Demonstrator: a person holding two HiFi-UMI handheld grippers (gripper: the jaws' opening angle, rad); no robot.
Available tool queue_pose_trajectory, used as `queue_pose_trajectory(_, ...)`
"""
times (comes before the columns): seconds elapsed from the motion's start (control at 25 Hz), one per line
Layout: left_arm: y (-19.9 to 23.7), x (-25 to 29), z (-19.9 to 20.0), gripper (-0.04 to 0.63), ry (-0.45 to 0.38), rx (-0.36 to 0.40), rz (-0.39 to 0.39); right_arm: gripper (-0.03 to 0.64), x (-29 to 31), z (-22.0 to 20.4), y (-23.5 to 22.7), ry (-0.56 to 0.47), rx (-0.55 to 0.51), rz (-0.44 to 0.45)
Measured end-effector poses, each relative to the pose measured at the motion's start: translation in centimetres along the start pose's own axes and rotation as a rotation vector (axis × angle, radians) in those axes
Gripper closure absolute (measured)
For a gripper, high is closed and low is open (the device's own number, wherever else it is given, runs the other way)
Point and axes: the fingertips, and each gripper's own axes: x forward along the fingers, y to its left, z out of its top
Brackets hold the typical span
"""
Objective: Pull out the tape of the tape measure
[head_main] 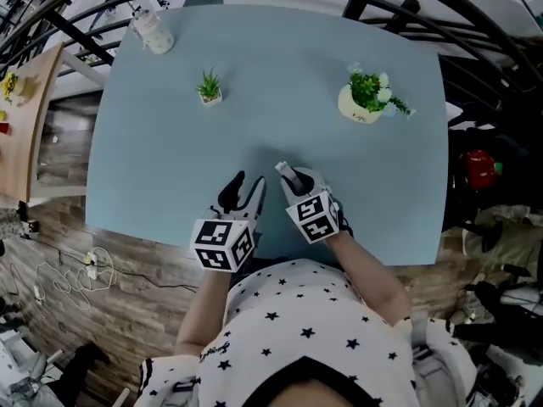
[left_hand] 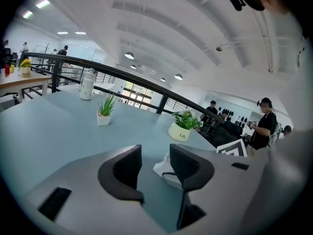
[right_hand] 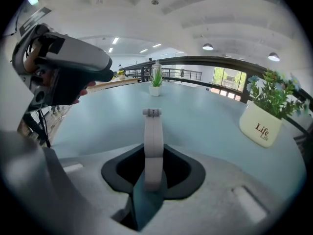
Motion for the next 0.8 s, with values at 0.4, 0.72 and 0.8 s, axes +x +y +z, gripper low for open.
queue_pose_trajectory(0.4,-1.2,1.2,-0.2,0.433,0.031,0.024,-0.068,0.515,-0.6,-0.2,-0.1,0.025,-0.113,-0.004)
queue_pose_trajectory(0.72,-3.0,1.9,-1.4,0.444,0.098,0.079,-0.149,0.515,-2.1,1.0,0.1,0.010,-0.264,-0.015)
queue_pose_trajectory(0.8,-3.1,2.1,-1.4,0.457,0.100,0.079,-0.155,0.515,-2.4,1.4,0.4,0.005,-0.303,-0.013)
